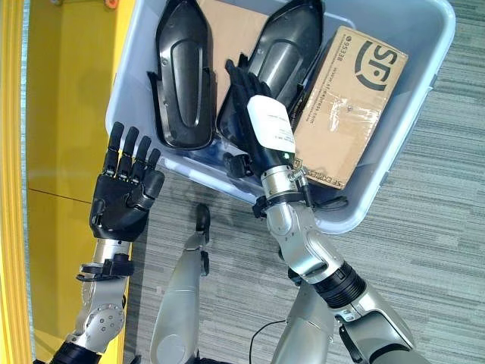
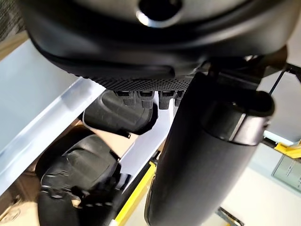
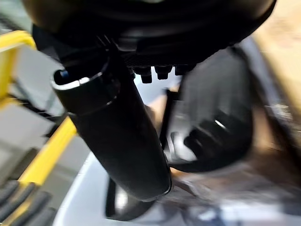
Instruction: Move parts from the plastic box to the shelf.
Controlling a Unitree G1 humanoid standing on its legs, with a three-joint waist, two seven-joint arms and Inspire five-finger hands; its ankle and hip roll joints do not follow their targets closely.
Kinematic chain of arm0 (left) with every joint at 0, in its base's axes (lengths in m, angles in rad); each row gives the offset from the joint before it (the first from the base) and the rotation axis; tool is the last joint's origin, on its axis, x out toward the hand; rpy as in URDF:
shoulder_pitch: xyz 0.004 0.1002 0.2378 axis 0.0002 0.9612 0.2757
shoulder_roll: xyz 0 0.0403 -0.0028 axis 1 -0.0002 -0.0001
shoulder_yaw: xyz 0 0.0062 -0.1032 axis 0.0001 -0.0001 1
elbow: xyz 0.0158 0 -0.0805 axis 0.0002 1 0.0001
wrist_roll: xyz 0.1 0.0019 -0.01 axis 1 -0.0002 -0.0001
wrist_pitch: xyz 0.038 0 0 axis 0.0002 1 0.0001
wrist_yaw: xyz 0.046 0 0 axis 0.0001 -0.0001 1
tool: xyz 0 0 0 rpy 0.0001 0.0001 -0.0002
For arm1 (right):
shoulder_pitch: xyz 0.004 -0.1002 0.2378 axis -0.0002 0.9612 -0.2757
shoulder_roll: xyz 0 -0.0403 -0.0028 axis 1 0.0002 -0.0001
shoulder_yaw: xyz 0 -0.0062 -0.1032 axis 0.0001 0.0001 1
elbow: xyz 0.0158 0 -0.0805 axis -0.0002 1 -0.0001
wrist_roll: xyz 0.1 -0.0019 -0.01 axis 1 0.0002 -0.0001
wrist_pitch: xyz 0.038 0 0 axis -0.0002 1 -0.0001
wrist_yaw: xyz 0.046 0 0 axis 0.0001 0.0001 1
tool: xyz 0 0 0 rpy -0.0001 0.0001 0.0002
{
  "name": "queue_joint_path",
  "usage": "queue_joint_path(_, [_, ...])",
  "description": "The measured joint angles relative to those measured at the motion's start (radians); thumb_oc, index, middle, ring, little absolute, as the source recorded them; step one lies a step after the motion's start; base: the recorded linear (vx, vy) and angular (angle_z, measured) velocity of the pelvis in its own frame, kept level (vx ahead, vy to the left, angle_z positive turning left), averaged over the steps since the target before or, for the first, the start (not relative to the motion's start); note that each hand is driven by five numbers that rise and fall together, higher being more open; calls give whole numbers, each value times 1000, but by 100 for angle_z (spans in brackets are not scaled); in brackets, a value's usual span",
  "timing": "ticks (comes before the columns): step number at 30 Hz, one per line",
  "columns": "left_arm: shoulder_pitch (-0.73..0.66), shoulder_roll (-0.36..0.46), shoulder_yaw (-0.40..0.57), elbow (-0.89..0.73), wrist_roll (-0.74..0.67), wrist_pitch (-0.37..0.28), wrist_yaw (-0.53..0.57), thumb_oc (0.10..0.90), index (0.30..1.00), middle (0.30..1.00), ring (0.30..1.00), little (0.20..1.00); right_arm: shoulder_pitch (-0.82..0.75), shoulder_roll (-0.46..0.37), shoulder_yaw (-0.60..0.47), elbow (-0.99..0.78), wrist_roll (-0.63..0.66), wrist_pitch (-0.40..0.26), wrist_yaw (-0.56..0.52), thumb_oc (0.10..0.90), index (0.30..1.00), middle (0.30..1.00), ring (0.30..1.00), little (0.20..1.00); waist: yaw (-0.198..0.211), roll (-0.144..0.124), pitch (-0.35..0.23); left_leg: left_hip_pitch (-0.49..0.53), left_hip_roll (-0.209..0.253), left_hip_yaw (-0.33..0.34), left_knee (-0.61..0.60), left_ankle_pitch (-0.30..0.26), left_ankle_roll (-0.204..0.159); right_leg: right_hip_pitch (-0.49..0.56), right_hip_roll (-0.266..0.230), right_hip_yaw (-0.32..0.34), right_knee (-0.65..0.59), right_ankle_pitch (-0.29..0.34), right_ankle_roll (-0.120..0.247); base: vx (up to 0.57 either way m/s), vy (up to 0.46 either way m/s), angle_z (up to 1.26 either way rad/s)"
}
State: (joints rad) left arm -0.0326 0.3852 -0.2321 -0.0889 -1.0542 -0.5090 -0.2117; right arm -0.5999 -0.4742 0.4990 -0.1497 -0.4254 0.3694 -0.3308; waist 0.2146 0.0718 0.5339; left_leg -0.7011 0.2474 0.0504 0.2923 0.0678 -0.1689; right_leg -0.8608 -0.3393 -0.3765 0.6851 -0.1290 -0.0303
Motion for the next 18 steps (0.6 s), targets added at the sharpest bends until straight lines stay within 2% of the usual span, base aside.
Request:
queue_joint_path(3, [-13,0,-1,0,0,0,-4,900,1000,1000,1000,1000,21,20,-1,73,29,4,-81,900,1000,1000,1000,1000,-5,0,0,-1,4,1,1,-1,0,0,5,1,1,1,0,21,63,-3])
queue_joint_path(7, [-30,0,-1,0,-4,-8,-13,900,1000,1000,1000,1000,42,28,-6,89,34,1,-122,900,1000,1000,1000,1000,-16,-1,0,-1,6,4,9,-5,0,1,7,4,3,2,0,28,71,-2])
queue_joint_path(18, [-38,-5,-1,3,-3,-25,-40,900,1000,1000,1000,1000,41,58,-2,120,-62,-1,-127,900,1000,1000,1000,1000,-20,-1,0,-18,11,-3,48,-22,1,-3,10,7,8,-1,2,8,3,-2])
